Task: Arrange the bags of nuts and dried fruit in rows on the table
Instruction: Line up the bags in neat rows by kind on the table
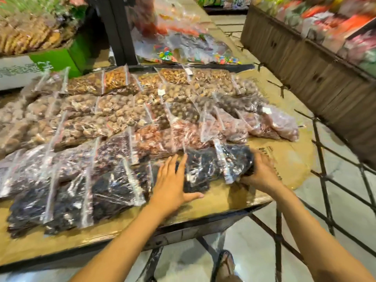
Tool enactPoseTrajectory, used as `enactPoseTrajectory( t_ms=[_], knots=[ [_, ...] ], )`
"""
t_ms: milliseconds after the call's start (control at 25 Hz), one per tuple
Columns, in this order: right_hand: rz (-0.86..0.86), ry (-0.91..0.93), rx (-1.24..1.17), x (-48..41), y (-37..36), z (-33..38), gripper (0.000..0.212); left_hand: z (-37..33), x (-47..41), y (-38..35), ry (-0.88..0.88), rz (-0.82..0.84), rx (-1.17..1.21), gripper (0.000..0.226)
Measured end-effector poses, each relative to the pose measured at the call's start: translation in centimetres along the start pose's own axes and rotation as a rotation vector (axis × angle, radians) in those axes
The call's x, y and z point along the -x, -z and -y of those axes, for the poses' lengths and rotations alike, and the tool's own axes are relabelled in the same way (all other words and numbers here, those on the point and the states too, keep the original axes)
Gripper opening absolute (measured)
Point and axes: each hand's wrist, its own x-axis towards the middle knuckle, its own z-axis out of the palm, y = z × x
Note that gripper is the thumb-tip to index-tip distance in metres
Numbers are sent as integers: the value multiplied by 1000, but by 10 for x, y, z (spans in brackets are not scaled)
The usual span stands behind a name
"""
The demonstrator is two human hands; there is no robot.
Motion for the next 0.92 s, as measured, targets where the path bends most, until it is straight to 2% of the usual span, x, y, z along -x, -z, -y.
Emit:
enactPoseTrajectory(
  t_ms=[120, 280, 520, 640, 760, 840, 920],
  knots=[
    [177, 209, 134, -30, 13, -12, 123, -14, -23, -16, 121, -65, -115, 133],
    [241, 447, 180, -59, 21, -8, 126, -23, -26, -8, 168, -52, 43, 119],
    [242, 566, 150, -66, 26, -8, 112, -51, -18, -8, 216, -182, 299, 82],
    [266, 579, 110, -64, 31, -13, 106, -55, -10, -3, 201, -170, 375, 80],
    [252, 538, 167, -52, 28, -11, 108, -41, -3, -5, 153, -72, 344, 95],
    [243, 500, 185, -45, 25, -8, 110, -20, 1, -8, 162, 37, 128, 125],
    [227, 484, 164, -41, 24, -5, 112, 2, 1, -2, 219, 94, -86, 140]
  ],
)
